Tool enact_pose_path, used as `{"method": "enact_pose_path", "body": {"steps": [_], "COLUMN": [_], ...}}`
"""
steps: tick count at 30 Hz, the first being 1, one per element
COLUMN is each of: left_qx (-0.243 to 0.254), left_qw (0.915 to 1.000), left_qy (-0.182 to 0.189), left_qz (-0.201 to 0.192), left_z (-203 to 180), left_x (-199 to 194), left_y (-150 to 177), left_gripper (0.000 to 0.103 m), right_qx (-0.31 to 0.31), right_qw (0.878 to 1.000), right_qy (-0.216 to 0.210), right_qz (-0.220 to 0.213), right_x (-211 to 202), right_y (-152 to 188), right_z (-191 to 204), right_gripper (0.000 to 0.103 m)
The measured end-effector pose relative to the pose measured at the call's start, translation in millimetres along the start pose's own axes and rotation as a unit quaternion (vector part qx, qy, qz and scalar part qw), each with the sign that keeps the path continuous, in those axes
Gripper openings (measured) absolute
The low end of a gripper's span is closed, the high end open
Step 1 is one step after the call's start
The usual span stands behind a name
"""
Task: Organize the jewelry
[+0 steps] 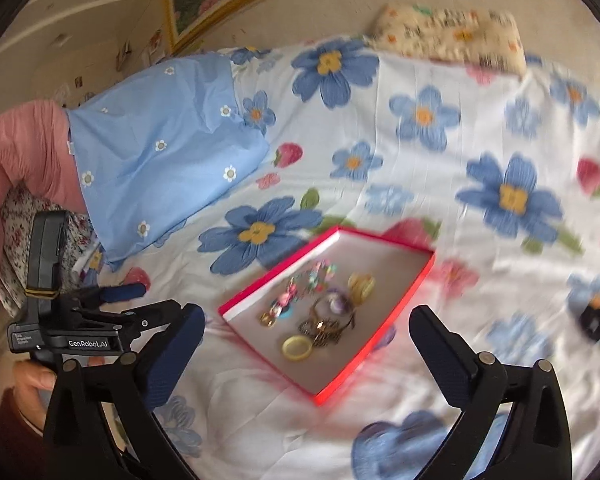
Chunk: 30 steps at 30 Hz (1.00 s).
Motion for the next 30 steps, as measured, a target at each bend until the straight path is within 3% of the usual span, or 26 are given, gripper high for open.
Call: {"method": "enact_pose_path", "body": {"steps": [2,5,9,16,30], "left_qx": [0.007,-0.001,0.003,0.003,0.012], "left_qw": [0.9996,0.9995,0.9990,0.9987,0.9979], "left_qy": [-0.026,-0.032,-0.044,-0.049,-0.062], "left_qz": [-0.009,-0.006,0.008,0.010,-0.017], "left_z": [0,-5,-16,-18,-18], "left_x": [-4,0,15,32,28], "left_y": [2,18,40,51,67], "left_gripper": [0.102,0.102,0.102,0.102,0.102], "right_qx": [-0.008,-0.002,0.024,0.021,0.023], "right_qw": [1.000,1.000,0.999,0.998,0.998], "right_qy": [0.006,0.023,0.027,0.056,0.059], "right_qz": [-0.013,-0.020,0.005,0.033,0.009], "right_x": [-6,-1,18,43,44], "right_y": [-3,11,42,83,96], "right_z": [2,-4,-16,-30,-34], "right_gripper": [0.103,0.103,0.103,0.103,0.103]}}
Point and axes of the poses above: each gripper's, at about its wrist camera, not at the fingertips, and x roughly the way its jaws point, z to its left, y to its underside, the point moved 7 cm from there along x, roughly the way its jaws point, and after that the axes turned 9 degrees about x, right-handed, at the moved point
